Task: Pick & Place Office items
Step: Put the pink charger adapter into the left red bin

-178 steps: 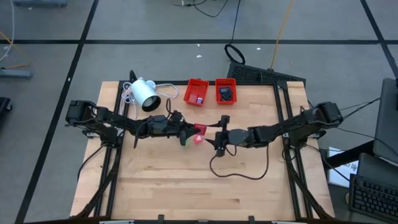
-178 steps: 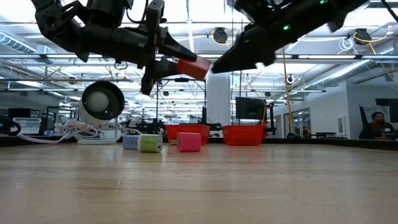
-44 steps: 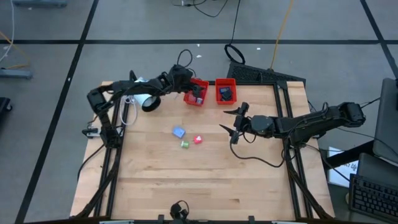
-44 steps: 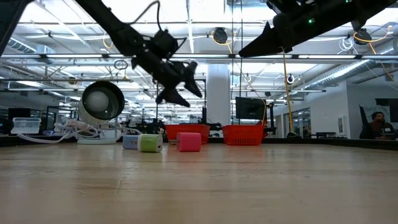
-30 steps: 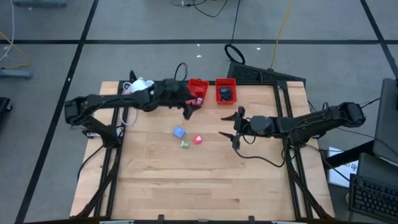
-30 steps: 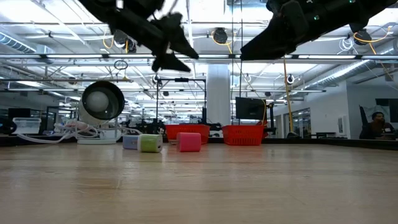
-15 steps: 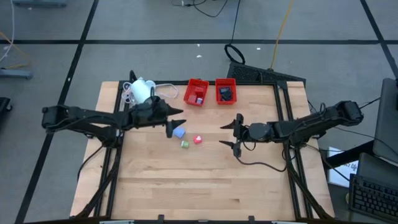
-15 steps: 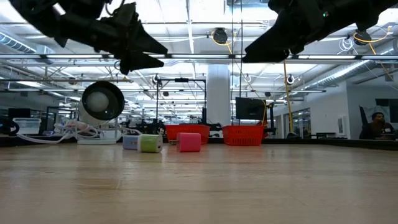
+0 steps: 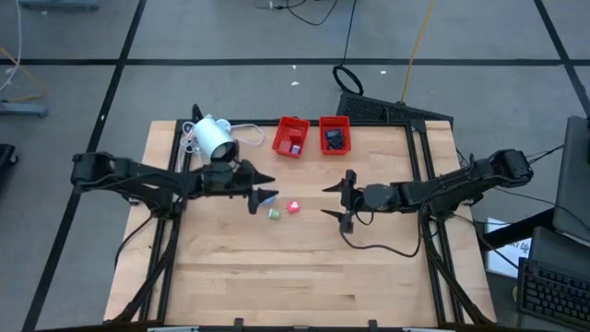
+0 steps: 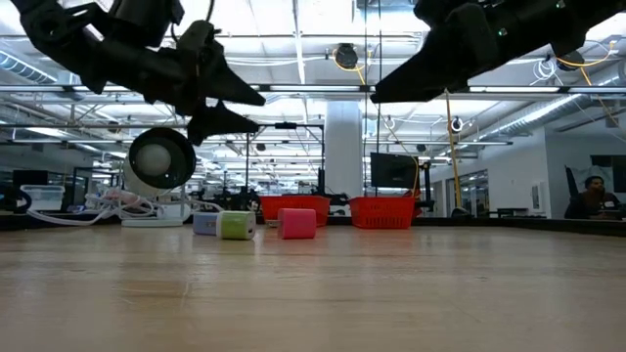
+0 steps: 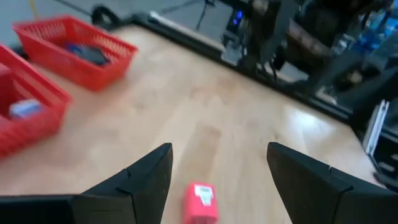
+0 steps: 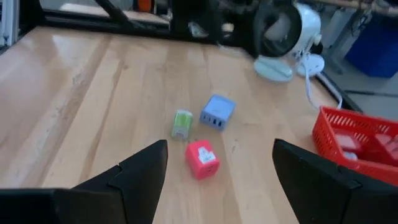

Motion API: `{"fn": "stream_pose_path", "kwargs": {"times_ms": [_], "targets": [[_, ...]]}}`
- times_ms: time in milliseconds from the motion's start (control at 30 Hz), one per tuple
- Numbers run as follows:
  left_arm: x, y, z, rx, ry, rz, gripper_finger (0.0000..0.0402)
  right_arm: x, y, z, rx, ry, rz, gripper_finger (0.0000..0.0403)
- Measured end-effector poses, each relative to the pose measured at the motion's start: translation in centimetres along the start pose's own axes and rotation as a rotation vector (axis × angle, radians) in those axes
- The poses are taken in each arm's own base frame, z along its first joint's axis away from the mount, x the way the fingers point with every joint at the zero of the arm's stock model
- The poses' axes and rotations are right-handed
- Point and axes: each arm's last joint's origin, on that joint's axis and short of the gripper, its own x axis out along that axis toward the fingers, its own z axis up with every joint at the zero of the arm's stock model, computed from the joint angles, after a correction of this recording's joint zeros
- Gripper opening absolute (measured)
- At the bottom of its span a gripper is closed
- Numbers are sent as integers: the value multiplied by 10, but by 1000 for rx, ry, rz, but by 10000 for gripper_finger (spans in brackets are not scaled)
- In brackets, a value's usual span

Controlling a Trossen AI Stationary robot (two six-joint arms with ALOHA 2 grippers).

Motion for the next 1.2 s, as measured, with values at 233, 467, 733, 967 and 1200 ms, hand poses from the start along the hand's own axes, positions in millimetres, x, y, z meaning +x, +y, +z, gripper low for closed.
{"fn": "stream_pose_path", "kwargs": {"times_ms": [233, 467, 733, 967, 1200], "targets": [[34, -29, -14, 113, 178, -50, 258, 0, -1, 2, -41, -22, -4, 279], [75, -40, -34, 301, 386, 29, 258, 0, -1, 6, -70, -60, -8, 279], [88, -32, -52, 367, 480, 115, 257, 0, -1, 6, -71, -63, -9, 279], [89, -24, -49, 364, 464, 178, 257, 0, -1, 6, -73, -64, -9, 279], [90, -11, -43, 348, 399, 368, 257, 0, -1, 6, -47, -63, -8, 279]]}}
